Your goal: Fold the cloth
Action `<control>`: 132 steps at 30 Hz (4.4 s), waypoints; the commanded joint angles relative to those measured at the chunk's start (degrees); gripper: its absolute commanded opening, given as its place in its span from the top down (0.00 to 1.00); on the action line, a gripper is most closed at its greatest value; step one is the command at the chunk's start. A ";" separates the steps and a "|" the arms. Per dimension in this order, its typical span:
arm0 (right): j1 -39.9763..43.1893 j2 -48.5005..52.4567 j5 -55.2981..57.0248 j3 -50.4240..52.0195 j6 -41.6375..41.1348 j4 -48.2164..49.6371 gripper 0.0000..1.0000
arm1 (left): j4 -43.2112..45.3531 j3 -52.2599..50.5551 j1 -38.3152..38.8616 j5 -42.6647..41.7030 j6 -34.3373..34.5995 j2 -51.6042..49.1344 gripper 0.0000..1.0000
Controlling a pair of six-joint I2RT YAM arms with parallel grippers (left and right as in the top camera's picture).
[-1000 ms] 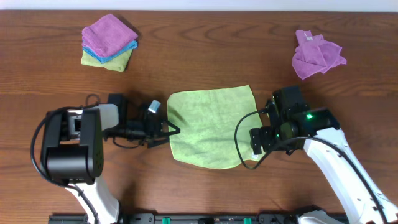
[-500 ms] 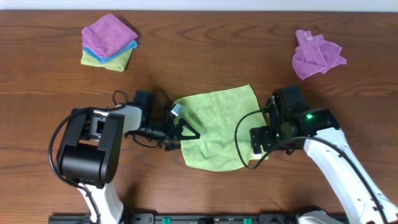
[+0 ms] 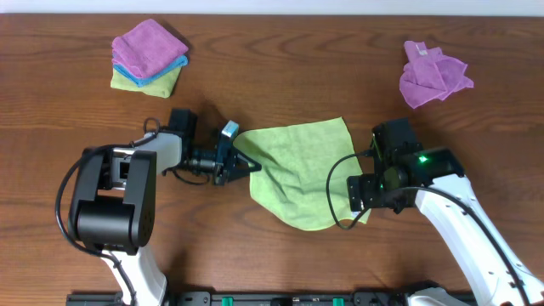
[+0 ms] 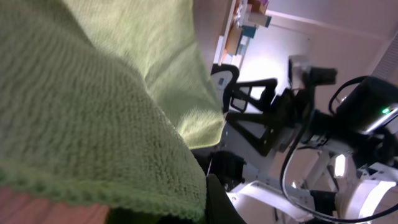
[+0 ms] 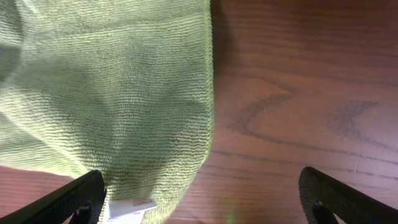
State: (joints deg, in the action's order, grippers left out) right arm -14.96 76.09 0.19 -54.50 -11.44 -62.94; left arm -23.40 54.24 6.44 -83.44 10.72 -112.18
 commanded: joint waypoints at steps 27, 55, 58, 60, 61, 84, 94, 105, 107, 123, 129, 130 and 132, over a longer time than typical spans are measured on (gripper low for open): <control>0.26 -0.70 -4.96 5.35 -9.46 8.39 0.07 | 30.77 4.31 -0.22 3.54 26.51 -0.42 0.85; 0.31 -0.44 -11.89 17.44 -10.88 16.85 0.08 | -16.28 4.26 -5.20 27.12 -15.02 -0.42 0.04; 0.31 -0.44 -14.08 18.78 -11.06 18.62 0.09 | -11.98 4.26 -3.82 27.52 -14.97 -0.42 0.04; 0.31 -0.44 -14.40 18.91 -11.23 19.08 0.09 | -8.24 4.26 -2.56 28.13 -14.36 -0.42 0.04; 0.31 -0.44 -14.40 18.93 -11.23 19.21 0.09 | -6.56 4.26 -1.99 28.20 -14.08 -0.42 0.04; 0.28 -0.46 -17.66 18.95 -12.09 19.82 0.85 | 7.45 4.26 2.99 30.01 -7.54 -0.42 0.04; 0.26 -0.44 -17.53 21.75 -12.74 24.59 0.98 | 7.87 4.26 4.17 29.86 -7.26 -0.42 0.04; 0.26 -0.44 -13.46 23.71 -13.38 26.80 0.98 | 8.39 4.26 8.24 26.49 -5.33 -0.42 0.04; 0.26 -0.44 -13.49 23.91 -13.40 27.23 0.98 | 7.61 4.26 8.24 24.96 -5.33 -0.42 0.04; 0.26 -0.44 -10.73 23.98 -15.76 27.61 0.98 | -9.90 4.28 8.22 0.46 -5.38 -0.42 0.11; 0.26 -0.44 -10.69 23.98 -15.78 27.61 0.99 | -14.97 4.31 8.22 -7.23 -5.38 -0.39 0.14; 0.26 -0.44 -10.69 23.98 -15.78 27.58 0.99 | -16.24 4.33 8.22 -7.21 -5.42 -0.31 0.16; 0.26 -0.44 -10.69 23.98 -15.80 27.58 0.99 | -19.19 4.33 8.22 -7.21 -6.10 0.68 0.20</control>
State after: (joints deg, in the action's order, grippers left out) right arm -14.96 76.01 -10.85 -30.87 -26.55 -35.29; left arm -41.54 58.61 14.48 -88.23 5.74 -111.98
